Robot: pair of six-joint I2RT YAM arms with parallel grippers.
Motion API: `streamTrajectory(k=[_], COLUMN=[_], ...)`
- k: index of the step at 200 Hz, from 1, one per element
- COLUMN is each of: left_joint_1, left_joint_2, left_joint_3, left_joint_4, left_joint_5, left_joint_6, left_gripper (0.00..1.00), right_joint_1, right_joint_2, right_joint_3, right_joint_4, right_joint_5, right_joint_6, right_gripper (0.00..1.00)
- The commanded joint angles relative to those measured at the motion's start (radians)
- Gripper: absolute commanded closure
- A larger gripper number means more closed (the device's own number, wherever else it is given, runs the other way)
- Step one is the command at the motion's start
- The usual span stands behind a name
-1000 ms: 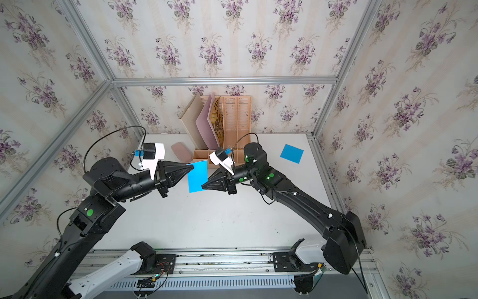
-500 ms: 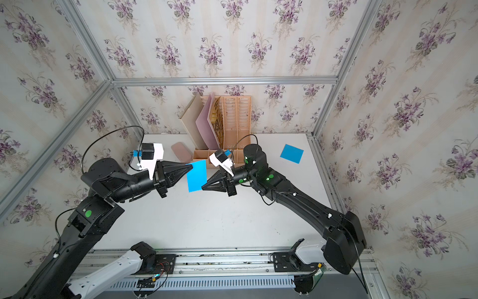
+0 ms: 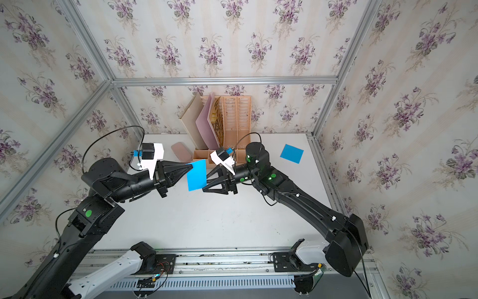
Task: Fold the square paper along the opposite sides
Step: Smooth out the paper.
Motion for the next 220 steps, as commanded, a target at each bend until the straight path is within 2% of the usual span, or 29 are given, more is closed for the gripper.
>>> streamTrajectory(k=[1,15,23,31,44,54,109,122,131,168,184,210,220], left_joint_1=[0.001,-0.001,0.000,0.001,-0.001,0.000,0.000,0.000,0.000,0.000,0.000,0.002,0.000], left_joint_2=[-0.003,-0.005,-0.004,-0.005,-0.009,-0.013,-0.018,-0.017,-0.017,-0.020,-0.022,-0.028,-0.032], left_joint_3=[0.001,0.001,-0.001,-0.003,-0.011,-0.020,-0.030,-0.031,-0.029,-0.035,-0.040,-0.051,-0.058], left_joint_4=[0.019,0.013,0.010,0.007,0.010,0.011,-0.024,-0.022,-0.021,-0.013,-0.010,-0.016,-0.024], left_joint_5=[0.011,0.018,0.022,0.026,0.028,0.026,-0.020,-0.013,-0.010,0.007,0.013,0.002,-0.013], left_joint_6=[0.013,0.015,0.014,0.011,0.010,0.009,0.040,0.038,0.036,0.023,0.017,0.021,0.028], left_gripper=[1.00,1.00,1.00,1.00,1.00,1.00,1.00,1.00,1.00,1.00,1.00,1.00,1.00], right_joint_1=[0.001,0.000,0.000,0.000,0.000,0.000,0.000,0.000,0.000,-0.002,-0.002,-0.003,-0.004], right_joint_2=[0.016,0.029,0.037,0.046,0.058,0.062,0.031,0.032,0.037,0.070,0.081,0.083,0.079], right_joint_3=[0.035,0.059,0.072,0.087,0.106,0.116,0.107,0.120,0.128,0.176,0.193,0.213,0.212], right_joint_4=[-0.012,-0.021,-0.024,-0.030,-0.040,-0.046,-0.057,-0.096,-0.117,-0.158,-0.160,-0.169,-0.173], right_joint_5=[-0.010,-0.010,-0.011,-0.012,-0.013,-0.013,-0.007,0.000,0.010,0.032,0.032,0.034,0.036], right_joint_6=[-0.009,-0.014,-0.015,-0.015,-0.017,-0.019,-0.045,-0.074,-0.088,-0.114,-0.114,-0.122,-0.130], right_gripper=[0.49,0.50,0.54,0.64,0.86,1.00,1.00,0.76,0.64,0.59,0.66,1.00,1.00])
